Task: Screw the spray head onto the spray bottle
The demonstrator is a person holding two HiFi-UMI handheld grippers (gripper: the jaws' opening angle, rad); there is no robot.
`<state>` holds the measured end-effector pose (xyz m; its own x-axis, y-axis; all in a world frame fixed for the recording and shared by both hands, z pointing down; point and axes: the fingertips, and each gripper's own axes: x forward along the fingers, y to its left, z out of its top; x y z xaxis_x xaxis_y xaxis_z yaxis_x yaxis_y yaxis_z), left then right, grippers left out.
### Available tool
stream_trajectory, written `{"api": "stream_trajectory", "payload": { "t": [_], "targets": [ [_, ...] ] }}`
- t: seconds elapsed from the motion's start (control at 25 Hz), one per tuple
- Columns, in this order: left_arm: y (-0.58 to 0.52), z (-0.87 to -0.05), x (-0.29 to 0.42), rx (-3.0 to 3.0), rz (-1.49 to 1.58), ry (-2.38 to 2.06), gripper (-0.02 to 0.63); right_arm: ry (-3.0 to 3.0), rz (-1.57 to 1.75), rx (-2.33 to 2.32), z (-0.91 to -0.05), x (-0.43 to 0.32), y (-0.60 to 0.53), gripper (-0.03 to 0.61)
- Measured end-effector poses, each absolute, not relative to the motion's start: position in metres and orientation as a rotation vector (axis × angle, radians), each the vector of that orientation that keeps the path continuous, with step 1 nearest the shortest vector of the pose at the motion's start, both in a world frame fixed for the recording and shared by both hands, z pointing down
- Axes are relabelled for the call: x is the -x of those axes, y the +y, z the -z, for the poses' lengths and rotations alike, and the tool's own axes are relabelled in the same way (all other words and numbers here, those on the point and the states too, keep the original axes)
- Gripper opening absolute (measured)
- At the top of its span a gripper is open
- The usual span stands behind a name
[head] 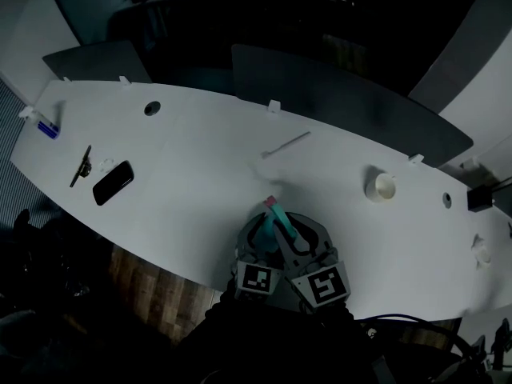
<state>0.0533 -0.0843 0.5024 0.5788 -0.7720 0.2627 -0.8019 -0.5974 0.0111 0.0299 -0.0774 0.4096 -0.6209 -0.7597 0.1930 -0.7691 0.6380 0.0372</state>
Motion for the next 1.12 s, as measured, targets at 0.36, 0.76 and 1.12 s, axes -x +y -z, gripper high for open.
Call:
{"api": "stream_trajectory", "payload": {
  "t": [0.36, 0.76, 1.12],
  "targets": [
    [-0.081, -0.503, -0.048, -2.829, -0.343, -0.438, 0.387, -2.728, -0.142, -1.045, -0.41, -0.028, -0.077, 0.092],
    [-0.078, -0.49, -0.053, -2.829, -0.353, -0.92, 0.321, -2.75, -0.124, -1.089, -0.409, -0.029, -0.077, 0.092],
    [-0.083, -0.489, -0.036, -2.773, -0.221, -1.169, 0.412, -2.735, -0.161, -1.072, -0.414, -0.026, -0.074, 0.092]
  ]
}}
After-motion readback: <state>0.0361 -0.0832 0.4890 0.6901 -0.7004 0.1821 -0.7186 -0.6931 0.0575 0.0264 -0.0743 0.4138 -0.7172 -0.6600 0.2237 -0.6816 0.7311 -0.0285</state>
